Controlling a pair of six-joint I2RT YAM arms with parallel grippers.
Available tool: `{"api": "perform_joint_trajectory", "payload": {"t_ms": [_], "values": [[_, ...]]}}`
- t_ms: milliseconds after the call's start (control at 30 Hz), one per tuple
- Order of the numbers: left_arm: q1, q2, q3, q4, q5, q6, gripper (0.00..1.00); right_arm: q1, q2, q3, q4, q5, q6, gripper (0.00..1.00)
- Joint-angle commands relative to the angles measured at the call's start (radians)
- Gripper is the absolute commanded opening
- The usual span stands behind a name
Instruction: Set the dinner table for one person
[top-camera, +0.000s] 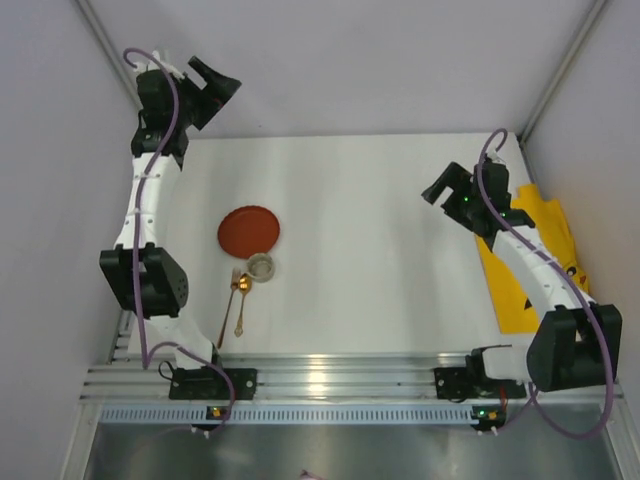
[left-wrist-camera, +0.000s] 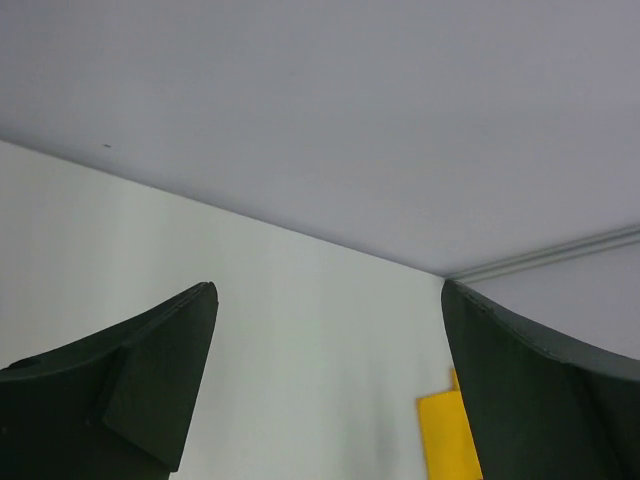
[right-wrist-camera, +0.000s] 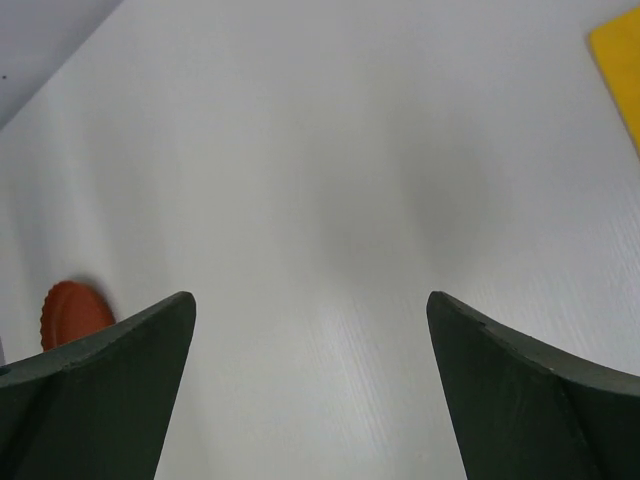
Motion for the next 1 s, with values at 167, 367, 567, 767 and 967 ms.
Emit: {"api": "perform_joint_trajectory", "payload": {"t_ms": [167, 367, 567, 767, 967], "values": [[0.055, -0.145, -0.392, 0.372, 0.118, -0.249, 0.99, -0.01, -0.228, -0.12, -0.068, -0.129, -0.055, 1.0], [-0.289, -0.096, -0.035, -0.244, -0.692, 0.386, 0.99, -0.022, -0.187, -0.033, -0.071, -0.179, -0.111, 1.0], [-0.212, -0.119, -0.311, -0.309, -0.21, 0.065, 0.85, -0.039, 0.016, 0.126, -0.215, -0.089, -0.14, 1.0], [-0.402, -0.208, -0.436, -0.401, -0.357, 0.183, 0.81, -0.164, 0.26, 0.294, -0.488, 0.256, -0.182, 1.0], [-0.419, -0.314, -0.568, -0.397, -0.305, 0.172, 0.79, -0.279, 0.41, 0.277, -0.515, 0.318, -0.206, 1.0]]}}
